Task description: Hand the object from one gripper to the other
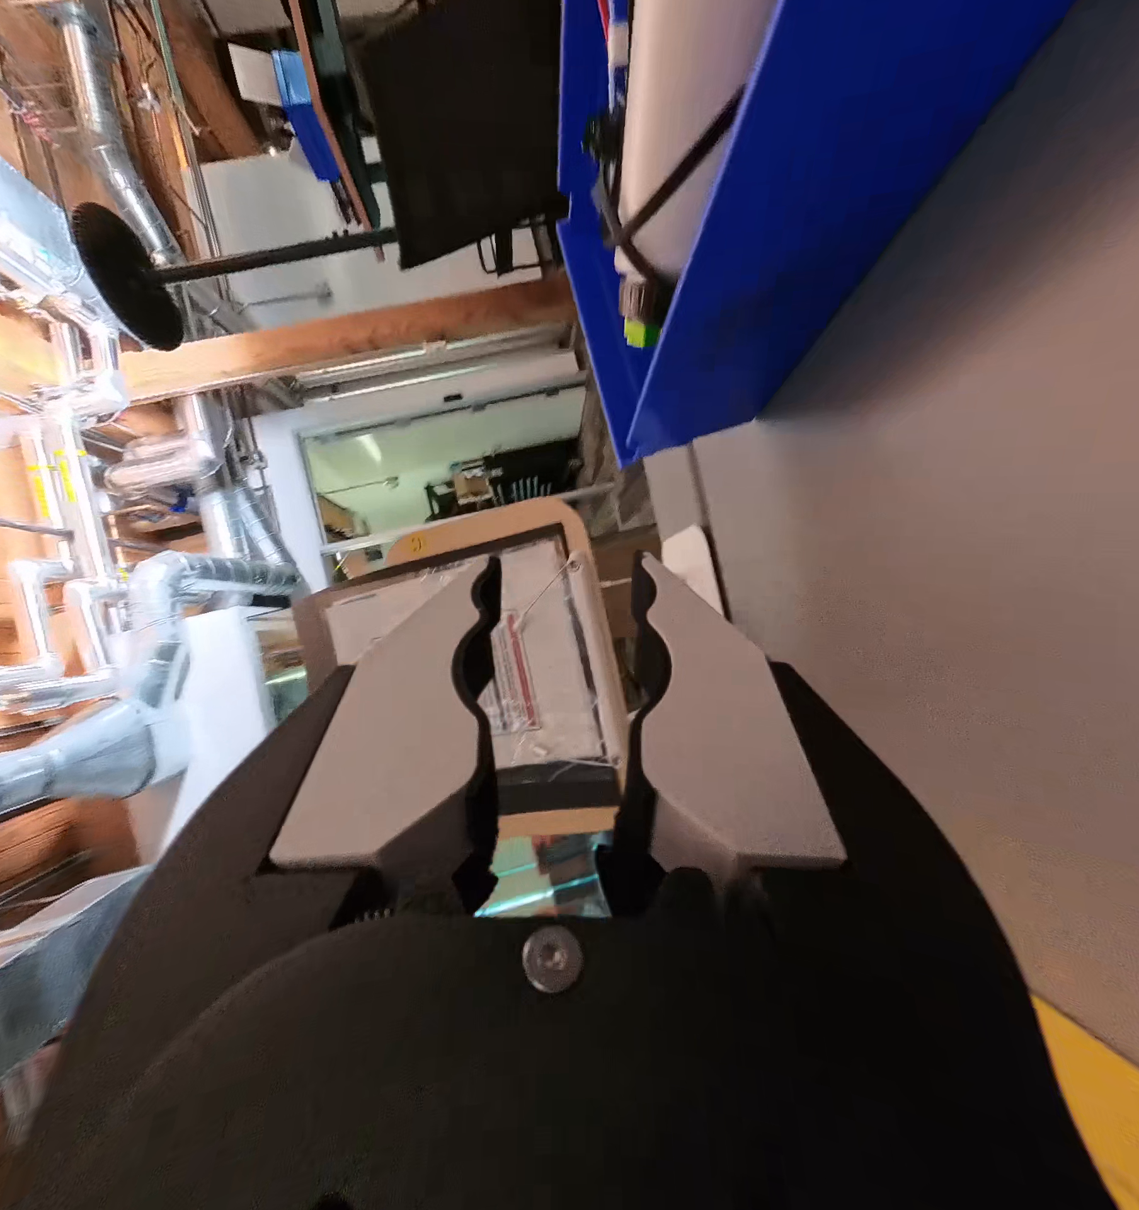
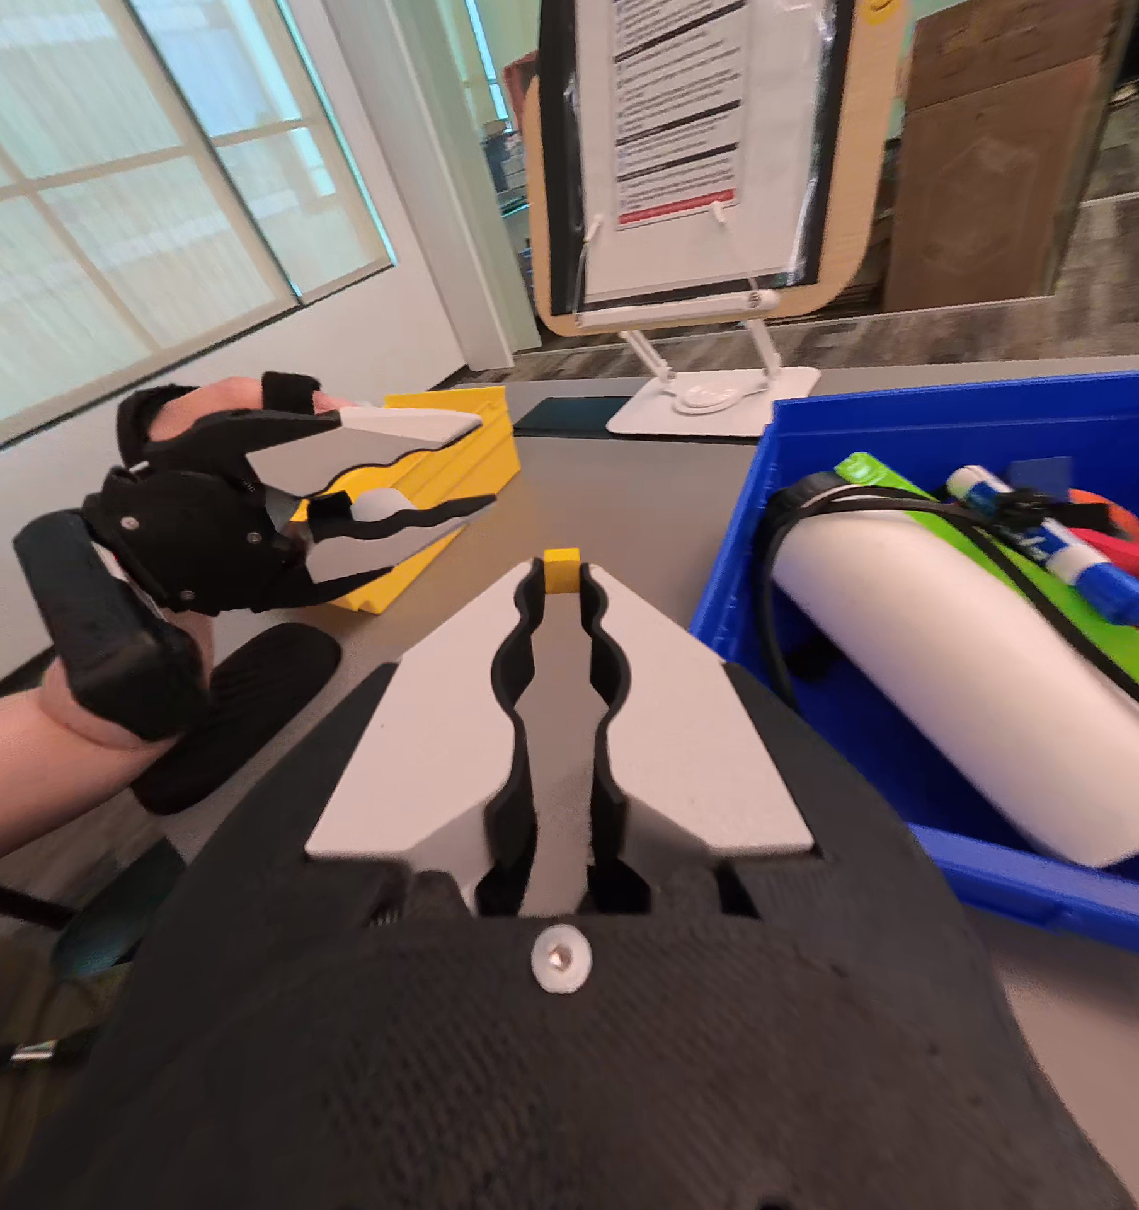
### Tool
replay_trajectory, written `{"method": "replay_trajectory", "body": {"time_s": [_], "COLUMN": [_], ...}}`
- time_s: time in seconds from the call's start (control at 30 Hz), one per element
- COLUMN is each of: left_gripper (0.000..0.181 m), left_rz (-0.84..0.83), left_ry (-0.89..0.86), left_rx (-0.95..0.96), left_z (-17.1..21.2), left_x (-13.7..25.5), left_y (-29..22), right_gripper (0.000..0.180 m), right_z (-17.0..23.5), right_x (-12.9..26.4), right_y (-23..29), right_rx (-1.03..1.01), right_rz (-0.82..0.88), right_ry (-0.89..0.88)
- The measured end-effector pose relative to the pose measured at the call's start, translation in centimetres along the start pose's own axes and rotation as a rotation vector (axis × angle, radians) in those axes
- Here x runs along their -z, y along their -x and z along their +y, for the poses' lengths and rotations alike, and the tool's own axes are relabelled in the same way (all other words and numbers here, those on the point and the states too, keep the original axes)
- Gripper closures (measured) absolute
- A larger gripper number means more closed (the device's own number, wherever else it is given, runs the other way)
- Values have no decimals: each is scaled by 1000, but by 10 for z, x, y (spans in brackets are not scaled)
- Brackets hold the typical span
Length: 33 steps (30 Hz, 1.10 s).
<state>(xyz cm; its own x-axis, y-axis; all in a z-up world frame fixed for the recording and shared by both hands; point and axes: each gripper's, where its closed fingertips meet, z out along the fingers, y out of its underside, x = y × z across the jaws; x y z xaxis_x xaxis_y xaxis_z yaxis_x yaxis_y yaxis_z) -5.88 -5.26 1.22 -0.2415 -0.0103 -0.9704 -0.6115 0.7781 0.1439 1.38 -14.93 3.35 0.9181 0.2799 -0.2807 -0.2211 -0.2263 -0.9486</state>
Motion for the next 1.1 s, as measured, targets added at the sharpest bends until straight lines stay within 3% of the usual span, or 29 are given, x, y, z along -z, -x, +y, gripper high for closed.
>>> {"method": "replay_trajectory", "body": {"time_s": [0.13,0.3,0.4,0.53,0.63,0.83,1.1], "left_gripper": [142,140,143,153,155,160,161], "left_rz": [-1,33,162,371,443,486,558], "left_ry": [39,-48,-299,-836,-1016,-1071,-1061], "left_rx": [-39,44,223,460,545,521,426], "left_z": [7,-3,-37,-95,-104,-107,-113], "left_x": [-8,-1,21,96,134,151,156], "left_y": [-5,-4,-7,9,25,23,1], "right_gripper": [171,171,171,171,171,171,171], "right_z": [-4,1,8,15,25,38,50], "right_x": [10,9,4,7,13,24,25], "right_y": [-11,-8,21,73,103,139,152], "right_rx": [-3,-16,-37,-126,-159,-162,-135], "right_rz": [41,7,-178,-529,-717,-941,-1010], "right_ry": [-5,42,112,235,319,421,516]}}
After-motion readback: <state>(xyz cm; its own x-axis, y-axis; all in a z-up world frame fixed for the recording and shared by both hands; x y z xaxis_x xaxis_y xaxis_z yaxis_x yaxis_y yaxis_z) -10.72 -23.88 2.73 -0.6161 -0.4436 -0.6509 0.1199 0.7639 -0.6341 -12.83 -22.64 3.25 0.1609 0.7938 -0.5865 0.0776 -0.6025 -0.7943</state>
